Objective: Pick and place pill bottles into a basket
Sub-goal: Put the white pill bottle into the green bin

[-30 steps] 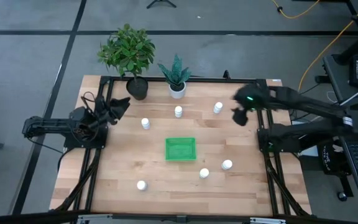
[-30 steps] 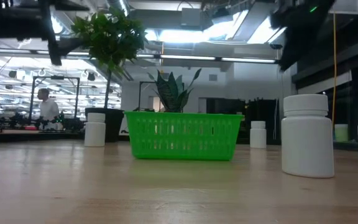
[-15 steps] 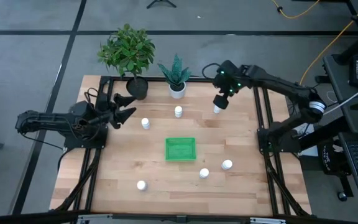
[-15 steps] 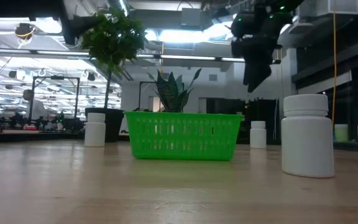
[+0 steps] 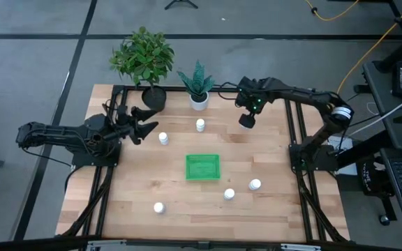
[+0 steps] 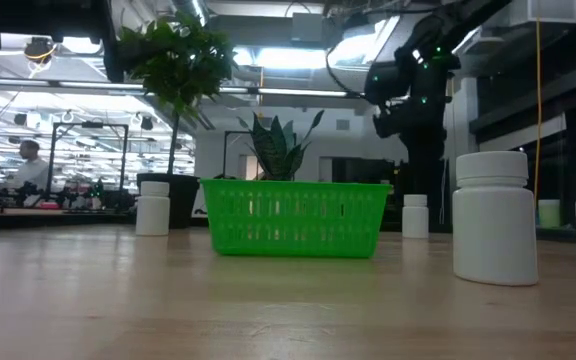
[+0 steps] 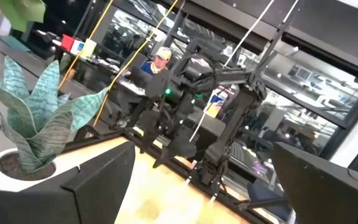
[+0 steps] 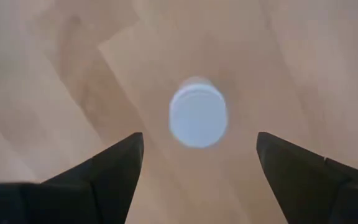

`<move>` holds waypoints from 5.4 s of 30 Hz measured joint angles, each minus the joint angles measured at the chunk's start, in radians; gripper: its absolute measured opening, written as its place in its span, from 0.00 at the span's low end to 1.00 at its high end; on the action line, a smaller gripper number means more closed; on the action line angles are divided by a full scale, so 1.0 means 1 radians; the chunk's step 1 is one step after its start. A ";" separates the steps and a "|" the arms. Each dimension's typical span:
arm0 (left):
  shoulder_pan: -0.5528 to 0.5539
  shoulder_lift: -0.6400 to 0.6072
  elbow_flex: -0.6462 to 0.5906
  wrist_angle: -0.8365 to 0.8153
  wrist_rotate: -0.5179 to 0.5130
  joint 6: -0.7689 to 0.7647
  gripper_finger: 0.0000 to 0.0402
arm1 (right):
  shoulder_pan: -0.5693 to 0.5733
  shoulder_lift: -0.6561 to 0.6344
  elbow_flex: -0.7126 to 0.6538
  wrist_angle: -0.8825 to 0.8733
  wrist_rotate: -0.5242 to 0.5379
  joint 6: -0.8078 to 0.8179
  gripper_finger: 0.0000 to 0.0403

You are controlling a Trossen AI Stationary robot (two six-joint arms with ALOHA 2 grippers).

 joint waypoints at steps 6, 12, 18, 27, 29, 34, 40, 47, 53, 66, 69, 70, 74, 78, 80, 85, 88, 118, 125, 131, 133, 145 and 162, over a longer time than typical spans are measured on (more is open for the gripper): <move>-0.001 0.000 0.000 0.014 -0.021 -0.014 0.92 | -0.006 0.026 -0.034 0.031 -0.004 -0.011 0.78; -0.001 0.000 0.000 0.015 -0.028 -0.015 0.92 | -0.003 0.048 -0.056 0.094 -0.027 -0.013 0.78; -0.001 0.000 0.000 0.027 -0.050 -0.011 0.92 | -0.003 0.087 -0.055 0.116 -0.035 -0.034 0.78; -0.001 0.000 0.000 0.031 -0.051 0.001 0.92 | -0.003 0.103 -0.055 0.113 -0.036 -0.035 0.68; -0.001 0.000 0.000 0.031 -0.051 0.007 0.92 | -0.003 0.103 -0.055 0.109 -0.042 -0.034 0.63; -0.001 0.000 0.000 0.030 -0.050 0.010 0.92 | -0.003 0.103 -0.055 0.107 -0.048 -0.034 0.48; -0.001 0.001 0.000 0.005 -0.076 0.042 0.92 | 0.001 0.100 -0.054 0.105 -0.084 -0.030 0.41; -0.001 0.004 0.001 -0.168 -0.183 0.040 0.92 | 0.092 0.058 0.008 0.063 -0.159 -0.035 0.41; 0.000 0.005 0.001 -0.267 -0.210 0.030 0.92 | 0.237 -0.014 0.162 0.031 -0.166 -0.028 0.40; 0.000 0.005 0.001 -0.294 -0.172 0.072 0.92 | 0.581 0.078 0.430 -0.038 -0.032 0.108 0.40; -0.001 0.005 0.001 -0.311 -0.143 0.094 0.92 | 0.633 0.128 0.426 -0.032 -0.030 0.160 0.40; -0.001 0.005 0.001 -0.317 -0.134 0.098 0.92 | 0.649 0.145 0.426 -0.027 -0.031 0.179 0.40; -0.001 0.005 0.001 -0.339 -0.090 0.099 0.92 | 0.705 0.210 0.426 0.003 -0.033 0.229 0.38; -0.001 0.005 0.001 -0.347 -0.061 0.099 0.92 | 0.736 0.272 0.426 0.036 -0.035 0.257 0.38; -0.001 0.005 0.001 -0.346 -0.048 0.099 0.92 | 0.737 0.293 0.426 0.059 -0.051 0.259 0.38; -0.001 0.005 0.001 -0.341 -0.014 0.092 0.92 | 0.723 0.299 0.425 0.088 -0.060 0.258 0.38; -0.001 0.005 0.001 -0.338 -0.011 0.090 0.92 | 0.703 0.299 0.425 0.087 -0.079 0.231 0.38; -0.001 0.005 0.001 -0.375 0.001 0.146 0.92 | 0.466 0.299 0.632 -0.025 -0.270 0.094 0.39; -0.001 0.005 0.000 -0.432 -0.100 0.159 0.92 | 0.580 0.308 0.561 -0.047 -0.108 0.157 0.39; -0.001 0.005 0.000 -0.443 -0.135 0.125 0.92 | 0.644 0.308 0.519 -0.028 -0.073 0.209 0.39; -0.001 0.005 0.000 -0.443 -0.135 0.123 0.92 | 0.651 0.308 0.503 -0.019 -0.069 0.233 0.39; 0.000 0.005 0.002 -0.436 -0.071 0.198 0.92 | 0.648 0.308 0.315 0.124 -0.067 0.340 0.39; 0.000 0.005 0.003 -0.434 -0.067 0.194 0.92 | 0.647 0.308 0.280 0.157 -0.067 0.416 0.57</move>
